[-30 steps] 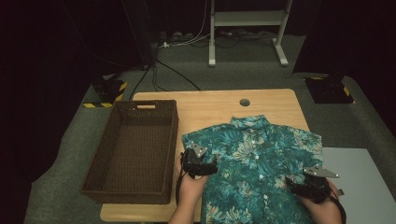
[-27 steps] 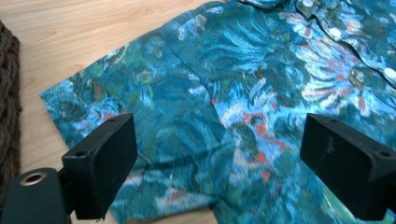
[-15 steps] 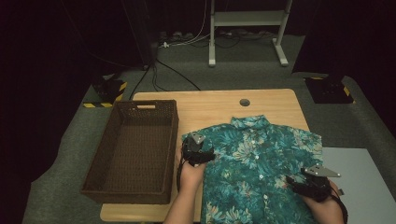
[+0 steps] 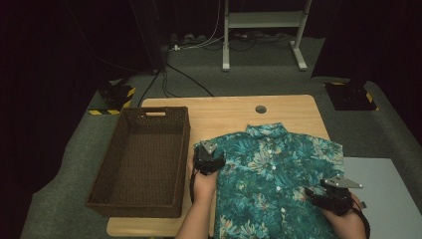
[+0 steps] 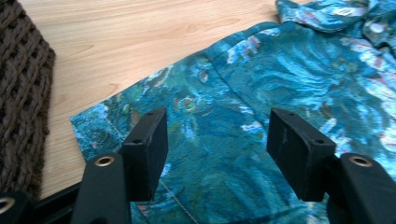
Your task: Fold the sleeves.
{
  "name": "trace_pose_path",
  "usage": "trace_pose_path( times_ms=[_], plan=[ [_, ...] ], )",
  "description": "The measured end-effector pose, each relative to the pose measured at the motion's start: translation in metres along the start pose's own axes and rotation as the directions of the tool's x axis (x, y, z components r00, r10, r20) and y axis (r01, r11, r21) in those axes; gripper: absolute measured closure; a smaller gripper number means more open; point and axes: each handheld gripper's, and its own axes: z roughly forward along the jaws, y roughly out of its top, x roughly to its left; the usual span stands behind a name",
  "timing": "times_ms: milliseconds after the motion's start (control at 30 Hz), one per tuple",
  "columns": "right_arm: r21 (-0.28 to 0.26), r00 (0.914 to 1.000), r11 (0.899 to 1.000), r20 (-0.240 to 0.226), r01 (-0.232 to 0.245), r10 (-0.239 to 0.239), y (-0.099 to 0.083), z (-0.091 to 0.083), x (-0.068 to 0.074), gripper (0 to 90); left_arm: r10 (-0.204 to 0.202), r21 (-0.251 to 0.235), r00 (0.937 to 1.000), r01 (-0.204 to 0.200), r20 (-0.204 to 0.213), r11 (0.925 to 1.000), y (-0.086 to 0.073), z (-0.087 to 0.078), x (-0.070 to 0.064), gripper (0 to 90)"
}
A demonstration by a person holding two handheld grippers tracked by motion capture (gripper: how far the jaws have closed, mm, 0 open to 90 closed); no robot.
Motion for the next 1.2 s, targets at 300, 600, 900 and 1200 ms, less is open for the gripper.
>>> trace_pose_path(
  times_ms=[300,600,900,1200],
  plan=[
    [-0.001,1.0,1.0,-0.003,0.005,-0.005,0.0,0.0,0.0,29.4,-0.032,0.004,0.9979,0.032,-0.057,0.9995,-0.003,0.008,0.012,47.7],
    [-0.003,0.9999,1.0,-0.005,0.009,-0.009,0.0,0.0,0.0,30.7,-0.043,0.012,0.9933,0.044,-0.107,0.999,-0.004,0.014,0.018,47.4],
    [-0.004,0.9999,1.0,-0.01,0.013,-0.013,0.0,0.0,0.001,31.1,-0.044,0.047,0.9906,0.051,-0.13,0.9976,-0.006,0.023,0.018,41.2],
    [-0.003,0.9998,1.0,-0.013,0.016,-0.016,0.0,0.0,0.001,31.4,-0.065,0.079,0.9876,0.076,-0.143,0.994,-0.008,0.03,0.018,30.7]
  ],
)
